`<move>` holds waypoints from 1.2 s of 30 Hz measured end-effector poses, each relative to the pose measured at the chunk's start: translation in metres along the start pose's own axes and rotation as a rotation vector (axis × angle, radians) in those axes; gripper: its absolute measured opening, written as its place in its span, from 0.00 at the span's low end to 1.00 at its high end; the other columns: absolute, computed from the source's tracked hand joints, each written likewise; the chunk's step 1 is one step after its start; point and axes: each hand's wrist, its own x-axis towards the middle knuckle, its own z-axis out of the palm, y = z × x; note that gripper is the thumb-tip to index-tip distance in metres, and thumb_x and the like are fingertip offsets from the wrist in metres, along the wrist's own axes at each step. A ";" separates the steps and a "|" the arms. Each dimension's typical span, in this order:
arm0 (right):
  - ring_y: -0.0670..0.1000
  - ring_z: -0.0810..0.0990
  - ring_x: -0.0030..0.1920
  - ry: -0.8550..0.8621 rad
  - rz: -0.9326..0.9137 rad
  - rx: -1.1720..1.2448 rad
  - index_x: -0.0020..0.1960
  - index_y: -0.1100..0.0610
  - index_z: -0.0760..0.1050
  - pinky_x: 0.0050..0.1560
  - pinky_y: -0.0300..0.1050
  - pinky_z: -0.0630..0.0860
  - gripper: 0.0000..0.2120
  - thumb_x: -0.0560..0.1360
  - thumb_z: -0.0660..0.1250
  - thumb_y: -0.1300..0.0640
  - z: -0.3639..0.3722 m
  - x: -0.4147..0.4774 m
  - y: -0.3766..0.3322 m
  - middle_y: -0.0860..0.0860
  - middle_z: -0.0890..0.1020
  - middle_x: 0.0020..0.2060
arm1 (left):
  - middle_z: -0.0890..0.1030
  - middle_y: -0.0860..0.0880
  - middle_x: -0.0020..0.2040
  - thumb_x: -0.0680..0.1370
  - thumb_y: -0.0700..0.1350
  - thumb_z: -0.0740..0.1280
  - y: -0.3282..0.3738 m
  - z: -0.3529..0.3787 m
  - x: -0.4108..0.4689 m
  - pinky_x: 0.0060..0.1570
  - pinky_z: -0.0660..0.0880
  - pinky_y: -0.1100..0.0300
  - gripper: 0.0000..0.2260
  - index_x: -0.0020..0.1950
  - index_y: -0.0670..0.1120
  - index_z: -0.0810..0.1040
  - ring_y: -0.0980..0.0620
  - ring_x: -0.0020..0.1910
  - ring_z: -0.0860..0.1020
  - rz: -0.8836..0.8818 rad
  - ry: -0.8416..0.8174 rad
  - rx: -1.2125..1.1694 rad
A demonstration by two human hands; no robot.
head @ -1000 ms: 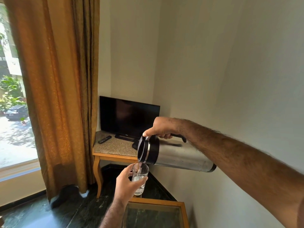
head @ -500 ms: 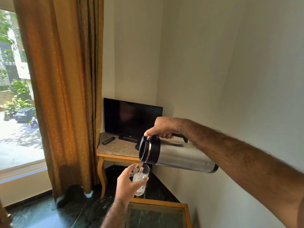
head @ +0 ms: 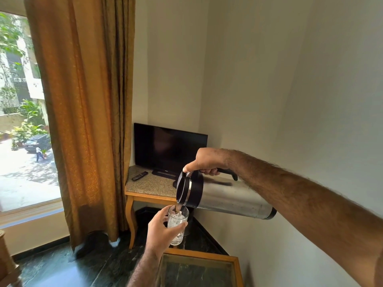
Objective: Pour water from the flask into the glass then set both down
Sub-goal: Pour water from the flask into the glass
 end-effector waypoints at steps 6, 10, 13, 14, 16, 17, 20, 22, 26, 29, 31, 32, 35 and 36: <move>0.47 0.67 0.20 -0.002 0.002 -0.010 0.58 0.67 0.84 0.26 0.40 0.67 0.30 0.76 0.71 0.39 0.003 0.000 -0.001 0.46 0.70 0.21 | 0.82 0.61 0.56 0.65 0.50 0.84 0.001 -0.004 -0.001 0.48 0.75 0.64 0.28 0.63 0.60 0.80 0.59 0.56 0.80 -0.001 0.005 -0.016; 0.47 0.67 0.21 -0.009 0.004 0.005 0.59 0.67 0.84 0.26 0.40 0.67 0.31 0.75 0.71 0.39 0.003 0.002 0.000 0.47 0.70 0.21 | 0.83 0.61 0.56 0.65 0.51 0.84 0.005 -0.007 -0.001 0.47 0.74 0.65 0.27 0.61 0.63 0.78 0.59 0.56 0.80 0.008 0.007 -0.016; 0.47 0.66 0.20 -0.016 0.007 0.025 0.57 0.69 0.83 0.25 0.40 0.67 0.31 0.74 0.71 0.40 0.004 0.004 0.000 0.46 0.69 0.21 | 0.83 0.60 0.55 0.66 0.50 0.84 0.006 -0.007 -0.002 0.46 0.72 0.69 0.27 0.60 0.63 0.78 0.60 0.55 0.80 0.000 0.014 -0.021; 0.47 0.66 0.20 -0.015 0.009 0.027 0.56 0.68 0.84 0.25 0.39 0.67 0.30 0.75 0.71 0.40 0.004 0.005 -0.001 0.46 0.69 0.21 | 0.83 0.61 0.55 0.66 0.50 0.84 0.006 -0.008 -0.002 0.45 0.72 0.70 0.27 0.61 0.63 0.77 0.60 0.55 0.80 -0.001 0.016 -0.019; 0.47 0.66 0.19 -0.010 0.007 0.022 0.50 0.63 0.85 0.24 0.38 0.67 0.25 0.75 0.72 0.39 0.004 0.005 -0.001 0.46 0.69 0.20 | 0.82 0.61 0.56 0.66 0.50 0.84 0.005 -0.007 -0.003 0.45 0.71 0.71 0.28 0.63 0.60 0.78 0.61 0.56 0.79 0.000 0.014 -0.013; 0.47 0.66 0.19 -0.008 0.007 0.020 0.49 0.62 0.84 0.24 0.38 0.67 0.24 0.76 0.72 0.39 0.004 0.005 -0.001 0.45 0.70 0.19 | 0.82 0.61 0.57 0.66 0.50 0.84 0.004 -0.007 -0.004 0.45 0.71 0.70 0.29 0.64 0.58 0.78 0.61 0.56 0.79 -0.003 0.013 -0.010; 0.47 0.67 0.19 0.002 0.006 0.024 0.54 0.67 0.84 0.24 0.38 0.67 0.29 0.75 0.71 0.39 0.003 0.007 0.000 0.45 0.70 0.19 | 0.83 0.59 0.57 0.66 0.49 0.84 0.002 -0.005 -0.003 0.46 0.72 0.69 0.29 0.66 0.53 0.81 0.60 0.56 0.79 -0.008 0.003 -0.003; 0.47 0.67 0.19 0.005 0.003 0.025 0.56 0.68 0.84 0.25 0.39 0.68 0.30 0.74 0.71 0.39 0.003 0.007 0.000 0.46 0.70 0.20 | 0.82 0.59 0.58 0.66 0.49 0.84 0.002 -0.005 -0.003 0.46 0.73 0.68 0.30 0.67 0.52 0.81 0.59 0.57 0.79 -0.013 0.002 0.000; 0.48 0.66 0.19 -0.013 0.011 0.050 0.44 0.61 0.84 0.25 0.39 0.67 0.23 0.74 0.72 0.39 0.001 0.008 0.000 0.48 0.70 0.22 | 0.82 0.58 0.59 0.66 0.49 0.84 0.003 -0.004 -0.003 0.39 0.75 0.73 0.29 0.66 0.54 0.80 0.58 0.58 0.79 -0.021 0.005 0.004; 0.47 0.66 0.18 -0.013 0.012 0.046 0.33 0.56 0.76 0.24 0.38 0.67 0.22 0.73 0.73 0.39 0.001 0.010 0.003 0.46 0.69 0.20 | 0.82 0.58 0.58 0.66 0.49 0.85 0.004 -0.003 -0.003 0.37 0.75 0.75 0.30 0.65 0.56 0.79 0.59 0.57 0.79 -0.022 0.004 -0.007; 0.47 0.66 0.19 -0.020 0.008 0.048 0.31 0.54 0.74 0.24 0.38 0.66 0.22 0.73 0.73 0.39 0.002 0.011 0.004 0.46 0.69 0.20 | 0.82 0.58 0.58 0.66 0.50 0.84 0.005 -0.002 -0.002 0.42 0.72 0.73 0.30 0.66 0.55 0.80 0.60 0.57 0.79 -0.021 0.000 -0.006; 0.47 0.66 0.19 -0.025 0.004 0.044 0.32 0.55 0.74 0.24 0.38 0.66 0.22 0.73 0.73 0.39 0.002 0.011 0.005 0.46 0.69 0.20 | 0.83 0.58 0.58 0.65 0.50 0.84 0.005 -0.002 -0.002 0.43 0.71 0.72 0.30 0.66 0.54 0.81 0.60 0.57 0.79 -0.021 -0.003 -0.005; 0.48 0.66 0.19 -0.039 -0.001 0.053 0.39 0.59 0.80 0.24 0.39 0.67 0.22 0.71 0.72 0.38 0.001 0.012 0.007 0.47 0.70 0.21 | 0.83 0.58 0.59 0.66 0.50 0.84 0.005 -0.001 0.000 0.44 0.72 0.71 0.31 0.67 0.54 0.80 0.59 0.57 0.79 -0.021 -0.009 -0.008; 0.48 0.66 0.20 -0.039 -0.004 0.056 0.44 0.61 0.83 0.25 0.39 0.67 0.24 0.71 0.72 0.37 0.000 0.013 0.008 0.47 0.69 0.21 | 0.83 0.58 0.59 0.66 0.50 0.84 0.005 -0.001 0.000 0.44 0.72 0.72 0.31 0.67 0.54 0.80 0.59 0.58 0.79 -0.022 -0.010 -0.008</move>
